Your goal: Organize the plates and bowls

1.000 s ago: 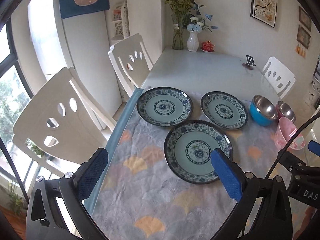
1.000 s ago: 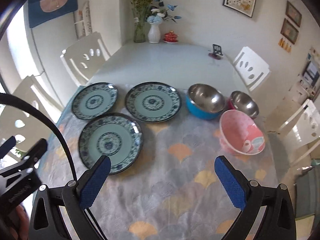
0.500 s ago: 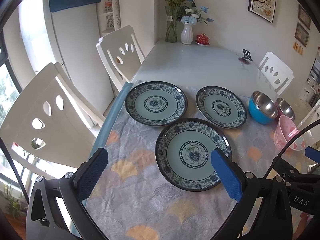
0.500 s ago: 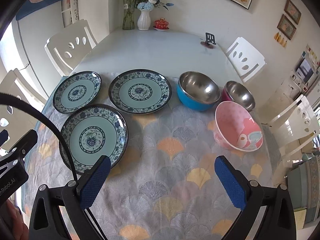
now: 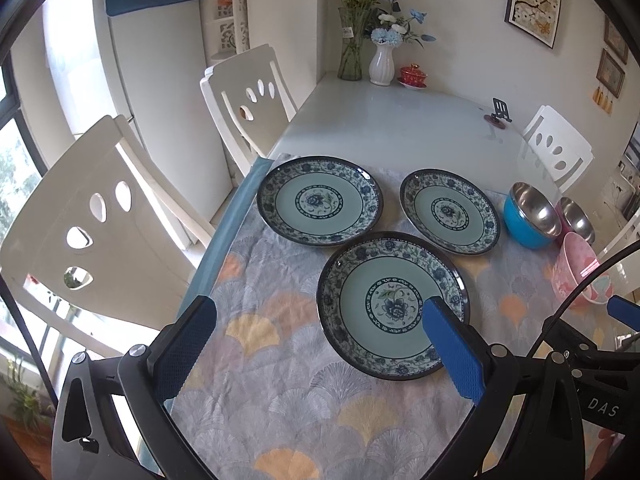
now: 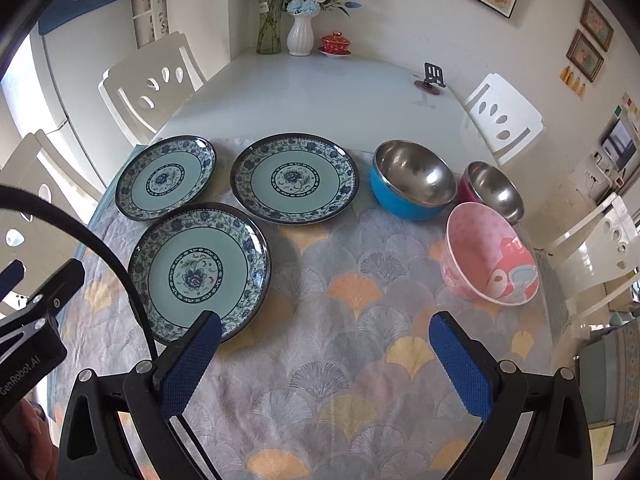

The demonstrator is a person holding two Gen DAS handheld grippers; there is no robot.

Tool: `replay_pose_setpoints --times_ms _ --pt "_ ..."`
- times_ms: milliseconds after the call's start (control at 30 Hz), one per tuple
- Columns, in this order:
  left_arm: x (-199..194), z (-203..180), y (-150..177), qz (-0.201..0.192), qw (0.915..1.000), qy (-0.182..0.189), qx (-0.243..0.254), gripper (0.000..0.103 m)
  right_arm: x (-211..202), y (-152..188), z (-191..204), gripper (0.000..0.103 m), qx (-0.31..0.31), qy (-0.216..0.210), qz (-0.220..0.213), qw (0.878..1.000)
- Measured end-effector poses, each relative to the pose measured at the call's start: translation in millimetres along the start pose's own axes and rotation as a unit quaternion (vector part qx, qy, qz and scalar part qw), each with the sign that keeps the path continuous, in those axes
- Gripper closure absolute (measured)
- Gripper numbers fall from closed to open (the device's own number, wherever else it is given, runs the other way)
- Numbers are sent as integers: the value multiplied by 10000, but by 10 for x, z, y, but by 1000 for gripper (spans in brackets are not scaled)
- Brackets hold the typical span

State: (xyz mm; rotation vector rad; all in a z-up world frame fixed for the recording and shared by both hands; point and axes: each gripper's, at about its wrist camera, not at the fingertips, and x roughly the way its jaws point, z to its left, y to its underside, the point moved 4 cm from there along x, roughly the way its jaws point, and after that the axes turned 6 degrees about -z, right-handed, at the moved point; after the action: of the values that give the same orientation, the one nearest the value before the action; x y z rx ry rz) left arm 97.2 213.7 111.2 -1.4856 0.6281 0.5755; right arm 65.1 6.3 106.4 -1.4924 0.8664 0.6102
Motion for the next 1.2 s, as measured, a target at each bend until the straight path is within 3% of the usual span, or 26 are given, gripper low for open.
replay_pose_setpoints --times_ms 1200 --pt "12 -16 -1 34 9999 98 -67 1 53 56 -33 0 172 -194 194 9995"
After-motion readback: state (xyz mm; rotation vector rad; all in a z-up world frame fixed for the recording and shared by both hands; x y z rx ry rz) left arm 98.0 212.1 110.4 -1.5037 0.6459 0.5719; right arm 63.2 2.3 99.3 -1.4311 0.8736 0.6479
